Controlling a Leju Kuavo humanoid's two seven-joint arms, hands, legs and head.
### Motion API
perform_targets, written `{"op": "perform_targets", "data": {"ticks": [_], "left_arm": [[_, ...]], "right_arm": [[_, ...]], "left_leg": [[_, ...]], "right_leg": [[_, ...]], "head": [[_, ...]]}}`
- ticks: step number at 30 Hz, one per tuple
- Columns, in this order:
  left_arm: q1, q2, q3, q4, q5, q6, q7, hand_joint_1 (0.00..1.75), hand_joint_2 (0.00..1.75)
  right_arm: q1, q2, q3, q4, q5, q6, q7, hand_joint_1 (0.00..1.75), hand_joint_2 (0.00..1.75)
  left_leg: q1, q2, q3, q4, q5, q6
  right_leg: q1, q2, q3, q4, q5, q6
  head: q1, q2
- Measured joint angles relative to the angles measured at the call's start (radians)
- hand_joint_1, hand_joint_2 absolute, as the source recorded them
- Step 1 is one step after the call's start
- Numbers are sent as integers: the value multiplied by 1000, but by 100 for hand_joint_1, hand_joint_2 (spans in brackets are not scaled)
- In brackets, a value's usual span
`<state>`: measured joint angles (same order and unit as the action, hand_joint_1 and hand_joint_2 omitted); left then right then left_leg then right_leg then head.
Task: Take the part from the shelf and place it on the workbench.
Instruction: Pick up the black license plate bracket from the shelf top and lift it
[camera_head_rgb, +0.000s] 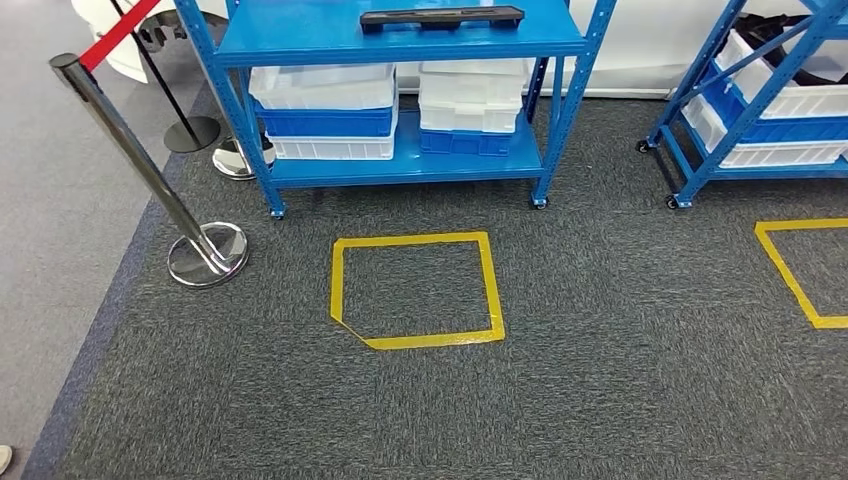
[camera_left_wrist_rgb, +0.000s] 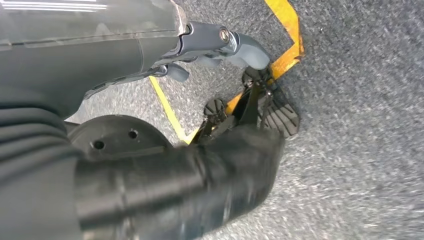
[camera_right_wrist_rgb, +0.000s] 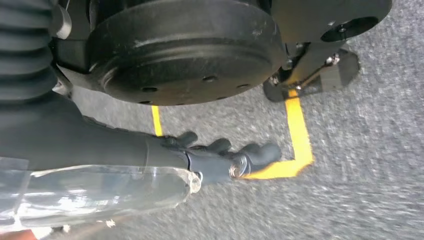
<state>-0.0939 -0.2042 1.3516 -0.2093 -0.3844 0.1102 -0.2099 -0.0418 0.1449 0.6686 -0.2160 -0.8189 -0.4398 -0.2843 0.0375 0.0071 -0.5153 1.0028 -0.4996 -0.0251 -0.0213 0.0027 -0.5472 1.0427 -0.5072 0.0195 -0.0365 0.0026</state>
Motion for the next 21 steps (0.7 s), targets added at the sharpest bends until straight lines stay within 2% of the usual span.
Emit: {"op": "perform_targets", "data": {"ticks": [2, 3, 4, 5, 7, 8, 9, 10, 11, 12, 13, 14, 16, 18, 19, 21], "left_arm": [[-2, 0, 0, 0, -7, -1, -10, 0, 175], [-3, 0, 0, 0, -9, -2, -14, 0, 175], [-3, 0, 0, 0, -11, -5, -17, 0, 175], [-3, 1, 0, 0, -12, -9, -18, 0, 175], [-2, 1, 0, 1, -12, -19, -16, 0, 87], [-1, 1, 0, 1, -12, -23, -15, 0, 44], [0, 2, 0, 1, -11, -28, -11, 0, 0], [1, 2, 0, 1, -9, -34, -6, 0, 0], [1, 3, 0, 1, -6, -40, 2, 0, 0], [1, 4, 0, 1, -4, -45, 13, 0, 0], [0, 5, 0, 2, -2, -48, 24, 0, 0], [-1, 6, 0, 2, -3, -50, 35, 0, 0], [-3, 6, -1, 3, -22, -47, 45, 0, 0], [-1, 5, -6, 4, -80, -38, 36, 0, 0], [1, 4, -11, 5, -114, -35, 29, 0, 0], [4, 4, -24, 6, -162, -32, 20, 0, 0]], "right_arm": [[0, 1, 1, 2, 12, -10, -41, 0, 0], [-1, 2, 2, 3, 20, -14, -58, 0, 0], [-4, 3, 5, 3, 30, -16, -74, 0, 0], [-7, 4, 9, 3, 38, -18, -79, 0, 0], [-13, 4, 19, 3, 52, -19, -82, 0, 0], [-16, 4, 23, 3, 56, -18, -82, 0, 0], [-18, 4, 26, 1, 62, -18, -83, 0, 0], [-20, 4, 29, -2, 72, -20, -85, 0, 0], [-24, 4, 35, -6, 94, -29, -87, 0, 0], [-29, 5, 46, -12, 127, -47, -88, 0, 0], [-37, 6, 63, -19, 171, -74, -88, 0, 0], [-47, 7, 84, -29, 222, -107, -89, 0, 0], [-71, 3, 128, -53, 334, -174, -97, 0, 0], [-98, -40, 145, -107, 467, -210, -66, 0, 0], [-114, -77, 139, -147, 533, -207, -25, 0, 0], [-172, -180, 108, -238, 643, -120, 76, 0, 0]], "left_leg": [[3, 1, 0, 1, -3, -11], [4, 1, -6, 16, -15, -14], [3, 1, -23, 52, -37, -14], [1, 1, -52, 111, -66, -12], [-5, 0, -126, 250, -118, -5], [-8, 0, -151, 292, -122, 0], [-11, 0, -157, 294, -104, 6], [-15, 0, -145, 258, -69, 14], [-20, -1, -121, 194, -27, 25], [-25, -1, -96, 132, 5, 35], [-29, -1, -75, 81, 22, 41], [-33, -1, -64, 50, 28, 45], [-34, -1, -59, 32, 23, 46], [-28, 0, -54, 21, 29, 52], [-25, 2, -51, 15, 32, 56], [-24, 3, -51, 11, 35, 61]], "right_leg": [[-1, 1, -1, -2, 0, -18], [-1, 1, 1, -5, 1, -26], [-1, 0, 3, -8, 2, -33], [2, -1, 4, -9, 2, -39], [11, -2, 6, -9, -1, -48], [16, -2, 9, -9, -3, -51], [20, -2, 13, -9, -5, -55], [24, -1, 18, -8, -8, -57], [27, 0, 24, -8, -11, -58], [32, 1, 28, -7, -15, -58], [34, 2, 28, -5, -18, -56], [34, 2, 25, -3, -20, -53], [33, 3, 20, -3, -19, -44], [31, 2, 16, 12, -31, -32], [30, 3, 2, 43, -51, -25], [22, 2, -58, 162, -114, -13]], "head": [[0, 0], [0, 0], [0, 0], [0, 0], [0, 0], [0, 0], [0, 0], [0, 0], [0, 0], [0, 0], [0, 0], [1, 0], [0, 0], [0, 0], [1, 0], [1, 0]]}}
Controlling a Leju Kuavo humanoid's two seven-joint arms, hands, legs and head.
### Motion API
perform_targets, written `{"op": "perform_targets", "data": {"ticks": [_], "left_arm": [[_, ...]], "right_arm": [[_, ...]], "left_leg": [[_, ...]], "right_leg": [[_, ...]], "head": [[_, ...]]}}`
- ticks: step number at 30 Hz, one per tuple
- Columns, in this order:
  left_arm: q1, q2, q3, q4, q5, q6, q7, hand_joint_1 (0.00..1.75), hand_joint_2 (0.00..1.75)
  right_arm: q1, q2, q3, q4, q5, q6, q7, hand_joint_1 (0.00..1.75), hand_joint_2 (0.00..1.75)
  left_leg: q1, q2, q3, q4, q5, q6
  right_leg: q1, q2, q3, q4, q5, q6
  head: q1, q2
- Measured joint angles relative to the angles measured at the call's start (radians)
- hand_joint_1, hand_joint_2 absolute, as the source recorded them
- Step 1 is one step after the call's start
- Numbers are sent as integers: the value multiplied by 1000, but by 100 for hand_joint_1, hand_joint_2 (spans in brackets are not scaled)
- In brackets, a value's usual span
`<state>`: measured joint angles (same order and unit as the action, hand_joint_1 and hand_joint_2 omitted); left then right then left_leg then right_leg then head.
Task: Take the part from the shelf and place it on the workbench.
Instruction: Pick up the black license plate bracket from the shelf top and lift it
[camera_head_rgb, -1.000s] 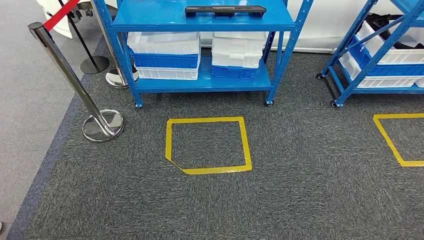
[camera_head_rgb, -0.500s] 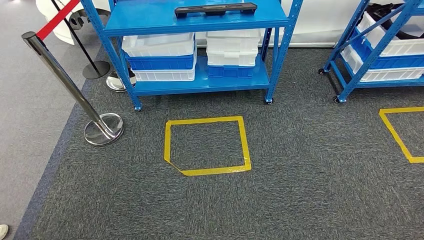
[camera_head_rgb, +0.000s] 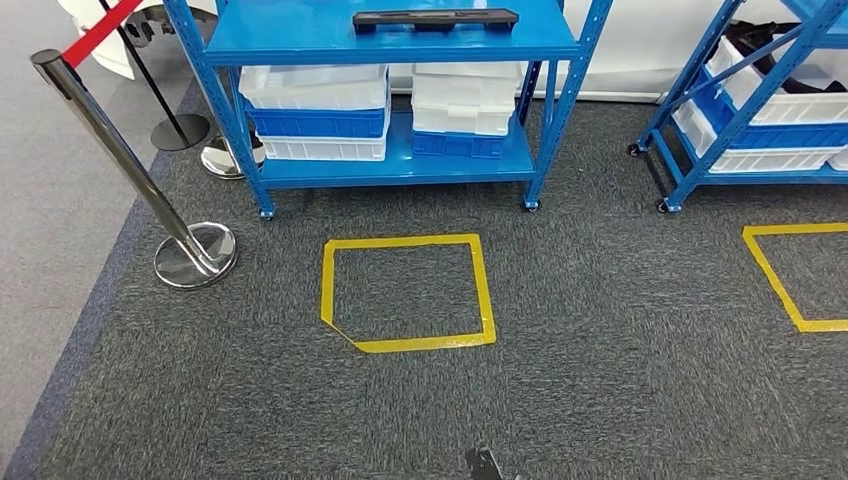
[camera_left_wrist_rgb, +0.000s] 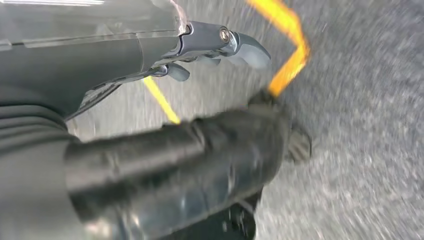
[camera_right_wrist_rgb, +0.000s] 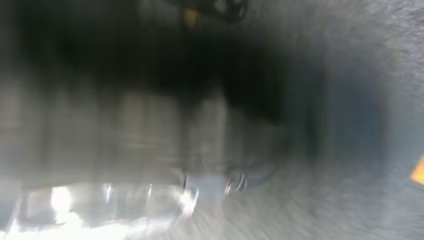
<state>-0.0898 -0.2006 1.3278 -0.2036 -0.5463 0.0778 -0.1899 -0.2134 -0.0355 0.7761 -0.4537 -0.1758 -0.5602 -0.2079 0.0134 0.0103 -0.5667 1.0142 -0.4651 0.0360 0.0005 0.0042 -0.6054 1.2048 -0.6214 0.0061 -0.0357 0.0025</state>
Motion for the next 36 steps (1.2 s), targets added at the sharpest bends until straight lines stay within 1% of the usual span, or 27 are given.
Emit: {"op": "perform_targets", "data": {"ticks": [1, 2, 3, 4, 5, 6, 7, 8, 10, 12, 14, 16, 17, 18, 19, 21, 22, 23, 26, 28, 30, 31, 32, 33, 34, 35, 36], "left_arm": [[1, 0, -5, 0, -11, 2, -3, 0, 0], [1, 1, -9, 0, -17, 5, -5, 0, 0], [0, 1, -11, 0, -20, 8, -6, 0, 0], [0, 2, -14, 0, -22, 10, -7, 0, 0], [-1, 2, -16, 0, -24, 13, -8, 0, 0], [-1, 2, -18, 1, -24, 15, -9, 0, 0], [0, 2, -20, 1, -24, 18, -12, 0, 0], [0, 2, -21, 1, -24, 20, -16, 0, 0], [1, 2, -23, 2, -23, 23, -29, 0, 0], [0, 2, -26, 2, -26, 16, -38, 0, 0], [-1, 3, -27, 2, -27, 7, -43, 0, 0], [-2, 3, -28, 2, -27, 4, -44, 0, 0], [-1, 3, -28, 2, -27, 3, -43, 0, 0], [0, 3, -28, 2, -28, 4, -43, 0, 0], [1, 3, -28, 2, -30, 7, -40, 0, 0], [4, 3, -30, 2, -40, 29, -33, 0, 0], [5, 3, -32, 2, -48, 45, -30, 0, 0], [6, 4, -35, 2, -57, 61, -28, 0, 0], [3, 4, -45, 2, -80, 99, -13, 0, 0], [1, 4, -53, 2, -87, 116, 1, 0, 0], [1, 4, -58, 2, -91, 128, 26, 0, 0], [1, 3, -59, 2, -93, 133, 41, 0, 0], [1, 3, -60, 2, -96, 136, 53, 0, 0], [1, 2, -61, 2, -100, 140, 62, 0, 0], [2, 2, -63, 2, -103, 145, 66, 0, 0], [2, 0, -65, 2, -107, 150, 68, 0, 0], [3, -2, -68, 2, -111, 155, 70, 0, 0]], "right_arm": [[-55, -61, -21, -33, 56, 85, 38, 0, 0], [-126, -118, -46, -55, 115, 176, 63, 0, 0], [-199, -166, -74, -66, 181, 256, 77, 0, 0], [-269, -202, -105, -72, 242, 309, 88, 0, 0], [-325, -228, -135, -80, 293, 334, 99, 0, 0], [-366, -249, -162, -92, 340, 343, 110, 0, 0], [-399, -262, -182, -107, 382, 346, 118, 0, 0], [-429, -271, -195, -124, 428, 353, 127, 0, 0], [-492, -270, -201, -155, 527, 399, 157, 0, 0], [-583, -251, -192, -180, 619, 474, 198, 0, 0], [-693, -223, -179, -195, 677, 532, 230, 0, 0], [-776, -200, -169, -200, 695, 561, 248, 0, 0], [-802, -191, -165, -203, 699, 567, 252, 0, 0], [-818, -184, -161, -207, 704, 571, 253, 0, 0], [-830, -176, -155, -213, 712, 574, 252, 0, 0], [-862, -155, -137, -222, 744, 589, 249, 0, 0], [-886, -141, -122, -225, 766, 602, 249, 0, 0], [-912, -125, -104, -226, 787, 616, 250, 0, 0], [-972, -82, -49, -230, 823, 639, 260, 0, 0], [-997, -61, -28, -233, 835, 641, 262, 0, 0], [-1017, -45, -9, -232, 850, 640, 261, 0, 0], [-1022, -37, 0, -231, 856, 638, 260, 0, 0], [-1024, -30, 8, -229, 860, 636, 259, 0, 0], [-1025, -20, 15, -228, 864, 633, 260, 0, 0], [-1025, -9, 20, -227, 866, 629, 263, 0, 0], [-1026, 4, 24, -226, 867, 622, 267, 0, 0], [-1026, 21, 27, -226, 868, 615, 272, 0, 0]], "left_leg": [[-1, 0, -3, 1, 1, 1], [-2, 1, -6, 4, 1, 1], [-3, 3, -9, 7, 2, 1], [-4, 4, -8, 9, 1, 0], [-4, 5, -5, 10, 0, 0], [-4, 4, 0, 10, -1, -2], [-4, 1, 1, 11, -1, -5], [-5, -1, -1, 12, 0, -9], [-6, -2, -13, 13, 5, -19], [-8, -2, -29, 27, -3, -30], [-8, -6, -66, 101, -49, -40], [-5, -6, -127, 235, -109, -47], [-4, -6, -152, 286, -120, -48], [-3, -6, -163, 306, -114, -48], [-3, -6, -155, 285, -86, -46], [-4, -6, -105, 159, -8, -37], [-6, -6, -80, 98, 20, -32], [-8, -6, -63, 54, 31, -28], [-8, -5, -48, 20, 24, -23], [-2, -5, -41, 8, 26, -18], [1, -6, -36, 2, 27, -12], [1, -8, -36, 2, 26, -9], [1, -10, -35, 3, 25, -8], [1, -11, -33, 4, 23, -8], [1, -13, -30, 5, 21, -8], [1, -13, -26, 6, 17, -10], [2, -13, -22, 7, 13, -12]], "right_leg": [[-4, 0, -36, 66, -25, 5], [-8, -1, -62, 108, -30, 9], [-11, -2, -68, 112, -11, 12], [-12, -3, -54, 77, 28, 13], [-13, -3, -24, 10, 76, 12], [-11, -2, 9, -55, 111, 9], [-8, -1, 34, -110, 133, 5], [-5, 0, 49, -145, 139, 2], [-1, 3, 47, -161, 133, -5], [-10, 5, 36, -165, 136, -17], [-17, 6, 30, -169, 141, -29], [-15, 3, 30, -169, 141, -35], [-13, 1, 32, -168, 139, -36], [-11, -2, 36, -168, 137, -37], [-10, -4, 41, -168, 134, -38], [-8, -4, 46, -165, 128, -37], [-6, -1, 45, -161, 125, -35], [-4, 1, 41, -158, 124, -33], [-1, 5, 35, -158, 123, -25], [0, 3, 26, -136, 105, -18], [-4, 1, -19, -41, 56, -10], [-6, 1, -55, 27, 30, -7], [-9, 0, -89, 85, 15, -4], [-11, 0, -111, 114, 20, -2], [-13, 0, -115, 105, 45, -2], [-14, -1, -100, 57, 87, -3], [-14, -1, -74, -12, 130, -6]], "head": [[0, 0], [0, 0], [0, 0], [1, 0], [1, 0], [1, 0], [1, 0], [1, 0], [0, 0], [0, 0], [-2, 0], [-2, 0], [-2, 0], [-2, 0], [-2, 0], [-2, 0], [-2, 0], [-2, 0], [-2, 0], [-1, 0], [0, 0], [0, 0], [0, 0], [0, 0], [0, 0], [0, 0], [0, 0]]}}
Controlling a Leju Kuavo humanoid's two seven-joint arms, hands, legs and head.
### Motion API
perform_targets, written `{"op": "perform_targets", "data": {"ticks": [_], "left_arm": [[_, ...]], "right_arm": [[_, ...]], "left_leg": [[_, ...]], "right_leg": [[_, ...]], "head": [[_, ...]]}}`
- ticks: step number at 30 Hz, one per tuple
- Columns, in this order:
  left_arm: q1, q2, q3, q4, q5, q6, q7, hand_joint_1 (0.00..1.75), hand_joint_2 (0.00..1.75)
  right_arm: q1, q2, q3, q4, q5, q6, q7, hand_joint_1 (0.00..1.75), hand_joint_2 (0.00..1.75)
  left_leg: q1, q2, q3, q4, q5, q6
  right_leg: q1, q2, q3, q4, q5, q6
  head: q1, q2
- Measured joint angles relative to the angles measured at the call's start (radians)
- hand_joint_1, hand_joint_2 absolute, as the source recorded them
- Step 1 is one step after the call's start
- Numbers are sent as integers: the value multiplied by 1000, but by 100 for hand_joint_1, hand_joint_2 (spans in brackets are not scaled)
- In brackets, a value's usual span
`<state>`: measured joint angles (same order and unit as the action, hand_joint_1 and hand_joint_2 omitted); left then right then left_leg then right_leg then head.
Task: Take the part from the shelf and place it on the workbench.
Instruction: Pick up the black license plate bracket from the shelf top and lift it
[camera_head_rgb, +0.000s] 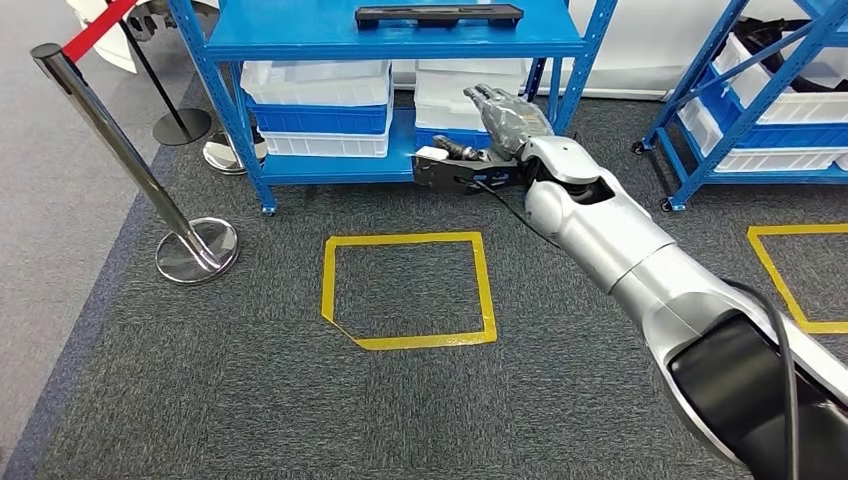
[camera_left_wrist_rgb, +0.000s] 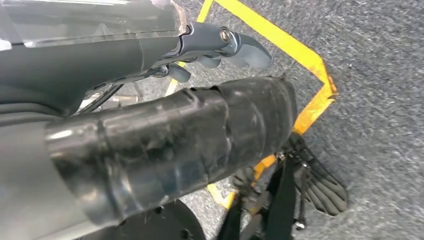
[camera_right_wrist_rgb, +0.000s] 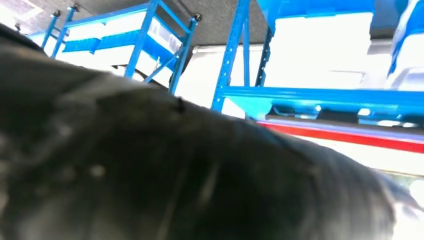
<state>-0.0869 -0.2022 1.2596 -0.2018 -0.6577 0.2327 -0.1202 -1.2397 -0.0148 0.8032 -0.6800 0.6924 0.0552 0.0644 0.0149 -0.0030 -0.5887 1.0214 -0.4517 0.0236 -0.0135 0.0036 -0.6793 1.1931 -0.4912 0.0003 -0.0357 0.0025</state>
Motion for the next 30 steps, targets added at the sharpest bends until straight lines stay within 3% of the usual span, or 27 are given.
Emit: {"op": "perform_targets", "data": {"ticks": [1, 3, 7, 8, 11, 12, 13, 14, 15, 17, 18, 22, 24, 26, 27, 28, 30], "left_arm": [[0, -2, -3, 0, -4, 1, -1, 0, 0], [-2, -4, -10, 0, -14, -5, -9, 0, 0], [-5, -4, -23, 0, -23, -26, -36, 0, 0], [-5, -4, -24, 0, -23, -27, -39, 0, 0], [-2, -4, -25, 1, -22, -27, -38, 0, 0], [0, -4, -25, 1, -21, -27, -37, 0, 0], [1, -4, -25, 1, -21, -27, -36, 0, 0], [3, -4, -25, 1, -21, -27, -36, 0, 0], [4, -4, -25, 1, -21, -27, -36, 0, 0], [4, -3, -25, 1, -21, -24, -35, 0, 0], [4, -3, -25, 1, -21, -22, -34, 0, 0], [4, -4, -25, 1, -19, -11, -25, 0, 0], [5, -4, -25, 1, -18, -9, -20, 0, 0], [6, -4, -25, 1, -16, -7, -18, 0, 0], [6, -4, -25, 1, -16, -6, -17, 0, 0], [6, -4, -25, 1, -16, -3, -17, 0, 0], [6, -4, -25, 1, -15, 11, -18, 0, 0]], "right_arm": [[0, 17, 4, 0, 1, -5, 4, 0, 0], [4, 57, 19, -2, 9, -7, 6, 0, 0], [12, 110, 51, -15, 13, 3, 9, 0, 0], [8, 115, 54, -19, 8, 6, 12, 0, 0], [-2, 120, 56, -27, -10, 18, 20, 0, 0], [-2, 120, 56, -28, -14, 21, 21, 0, 0], [-3, 120, 56, -29, -16, 23, 22, 0, 0], [-4, 120, 56, -31, -18, 25, 22, 0, 0], [-6, 120, 56, -33, -19, 25, 23, 0, 0], [-11, 119, 56, -36, -20, 25, 27, 0, 0], [-14, 118, 56, -37, -21, 26, 29, 0, 0], [-21, 104, 56, -38, -23, 26, 38, 0, 0], [-28, 93, 55, -39, -24, 26, 40, 0, 0], [-31, 83, 54, -39, -24, 27, 40, 0, 0], [-31, 80, 54, -39, -24, 27, 41, 0, 0], [-31, 78, 54, -39, -24, 28, 42, 0, 0], [-34, 75, 54, -43, -22, 31, 46, 0, 0]], "left_leg": [[-1, 1, 2, 1, -3, -4], [-3, 3, 1, 2, -5, -12], [-2, 5, -9, 17, -18, -32], [-2, 4, -24, 52, -39, -37], [1, 4, -116, 241, -121, -47], [3, 4, -137, 281, -127, -49], [5, 4, -141, 281, -112, -50], [6, 4, -126, 245, -82, -51], [8, 4, -97, 178, -42, -51], [7, 3, -41, 60, 2, -48], [6, 2, -27, 29, 8, -45], [8, 0, -21, 13, 9, -24], [11, 0, -19, 9, 12, -13], [9, 0, -20, 8, 11, -8], [7, 0, -19, 8, 11, -7], [6, 0, -18, 9, 10, -7], [2, -1, -13, 9, 8, -6]], "right_leg": [[3, 1, 24, -60, 32, -3], [9, 2, 51, -131, 49, -10], [7, 1, 61, -153, 47, -26], [4, -1, 65, -158, 48, -31], [4, -5, 69, -160, 48, -39], [5, -5, 70, -159, 47, -39], [4, -4, 70, -158, 46, -39], [4, -2, 71, -155, 44, -38], [3, -1, 72, -151, 41, -35], [6, 2, 68, -141, 34, -26], [8, 2, 66, -137, 32, -21], [9, 1, 61, -127, 23, -4], [6, 0, 28, -51, -24, 5], [6, 0, -34, 77, -79, 11], [6, 0, -58, 122, -89, 12], [7, 0, -66, 134, -82, 10], [10, 0, -25, 42, -17, -1]], "head": [[0, 0], [0, 0], [0, 0], [-1, 0], [-1, 0], [-1, 0], [-1, 0], [-1, 0], [-1, 0], [-1, 0], [0, 0], [0, 0], [0, 0], [0, 0], [0, 0], [0, 0], [0, 0]]}}
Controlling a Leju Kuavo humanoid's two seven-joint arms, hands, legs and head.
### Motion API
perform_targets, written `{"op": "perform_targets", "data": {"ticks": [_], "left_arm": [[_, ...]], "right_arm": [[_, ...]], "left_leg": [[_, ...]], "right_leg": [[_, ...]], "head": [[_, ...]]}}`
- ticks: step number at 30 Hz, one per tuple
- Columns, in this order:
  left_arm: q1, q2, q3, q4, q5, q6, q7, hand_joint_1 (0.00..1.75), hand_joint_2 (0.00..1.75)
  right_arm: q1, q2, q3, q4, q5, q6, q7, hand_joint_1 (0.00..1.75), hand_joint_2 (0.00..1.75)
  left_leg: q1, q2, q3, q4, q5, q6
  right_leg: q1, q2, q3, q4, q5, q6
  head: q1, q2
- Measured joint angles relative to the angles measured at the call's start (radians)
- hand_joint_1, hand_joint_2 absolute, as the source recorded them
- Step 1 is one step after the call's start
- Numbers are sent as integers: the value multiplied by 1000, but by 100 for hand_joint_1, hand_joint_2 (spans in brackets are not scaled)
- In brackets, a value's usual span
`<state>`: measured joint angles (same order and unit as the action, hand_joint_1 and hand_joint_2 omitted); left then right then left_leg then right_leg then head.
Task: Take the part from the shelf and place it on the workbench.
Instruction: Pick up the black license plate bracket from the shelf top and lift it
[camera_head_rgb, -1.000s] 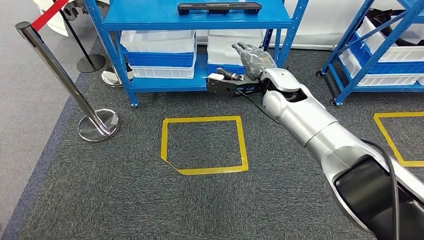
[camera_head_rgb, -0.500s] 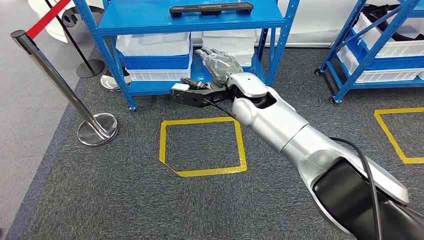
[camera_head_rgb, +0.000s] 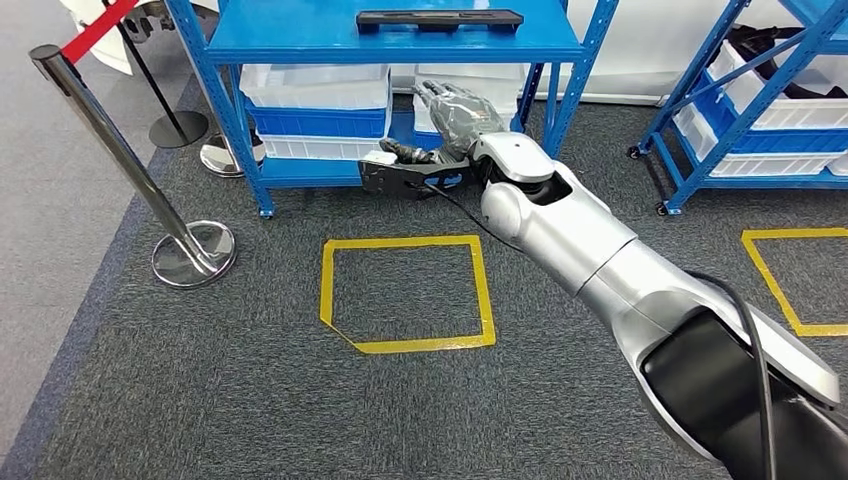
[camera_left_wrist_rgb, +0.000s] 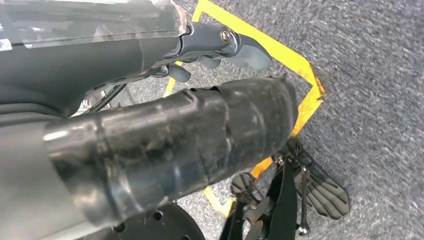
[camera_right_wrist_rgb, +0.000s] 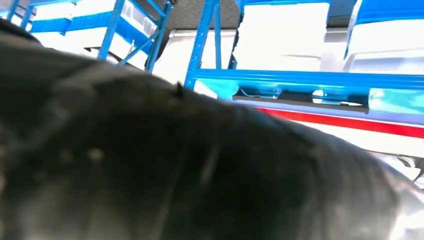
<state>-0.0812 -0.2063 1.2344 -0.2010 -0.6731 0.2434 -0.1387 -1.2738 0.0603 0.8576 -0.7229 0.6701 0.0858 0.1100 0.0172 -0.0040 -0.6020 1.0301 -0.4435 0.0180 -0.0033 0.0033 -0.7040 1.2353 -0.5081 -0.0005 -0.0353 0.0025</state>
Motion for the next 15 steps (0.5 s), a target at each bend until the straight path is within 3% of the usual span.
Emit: {"op": "perform_targets", "data": {"ticks": [2, 3, 5, 7, 9, 12, 13, 14, 15], "left_arm": [[0, -3, 0, 0, 1, 14, -3, 0, 0], [0, -5, 0, 1, 1, 17, -4, 0, 0], [-1, -6, 0, 1, 1, 20, -5, 0, 0], [-2, -6, 0, 1, 3, 21, -8, 0, 0], [-1, -5, 0, 1, 6, 20, -12, 0, 0], [0, -5, 0, 1, 10, 18, -13, 0, 0], [0, -5, 0, 1, 11, 18, -12, 0, 0], [1, -5, 0, 1, 12, 17, -11, 0, 0], [2, -4, 1, 1, 12, 16, -10, 0, 0]], "right_arm": [[-9, -1, 0, -7, 1, 3, 4, 0, 0], [-15, -2, 0, -10, 1, 4, 4, 0, 0], [-23, -2, 0, -13, 1, 6, 5, 0, 0], [-28, -2, 0, -17, 2, 9, 7, 0, 0], [-36, 0, 0, -20, 3, 12, 10, 0, 0], [-38, 2, 0, -20, 3, 18, 12, 0, 0], [-37, 2, 0, -20, 2, 19, 13, 0, 0], [-36, 2, 0, -20, 2, 19, 13, 0, 0], [-35, 2, 0, -20, 2, 19, 13, 0, 0]], "left_leg": [[-3, 0, 1, 0, -2, -2], [-3, 0, -1, 0, -2, -5], [-3, 2, -3, -3, -4, -14], [-1, 3, -4, 3, -10, -23], [-1, 3, -33, 68, -44, -31], [3, 3, -133, 252, -111, -44], [4, 3, -151, 274, -105, -47], [6, 3, -149, 257, -79, -49], [7, 3, -129, 204, -38, -50]], "right_leg": [[8, 0, 62, -132, 55, -19], [13, -1, 78, -170, 64, -26], [19, -1, 84, -192, 61, -31], [11, -2, 95, -204, 62, -36], [2, -5, 110, -217, 64, -44], [2, -6, 122, -217, 53, -50], [1, -5, 127, -215, 47, -48], [0, -5, 134, -212, 40, -45], [-1, -4, 142, -209, 31, -42]], "head": [[-1, 0], [-1, 0], [-1, 0], [-2, 0], [-3, 0], [-4, 0], [-4, 0], [-4, 0], [-4, 0]]}}
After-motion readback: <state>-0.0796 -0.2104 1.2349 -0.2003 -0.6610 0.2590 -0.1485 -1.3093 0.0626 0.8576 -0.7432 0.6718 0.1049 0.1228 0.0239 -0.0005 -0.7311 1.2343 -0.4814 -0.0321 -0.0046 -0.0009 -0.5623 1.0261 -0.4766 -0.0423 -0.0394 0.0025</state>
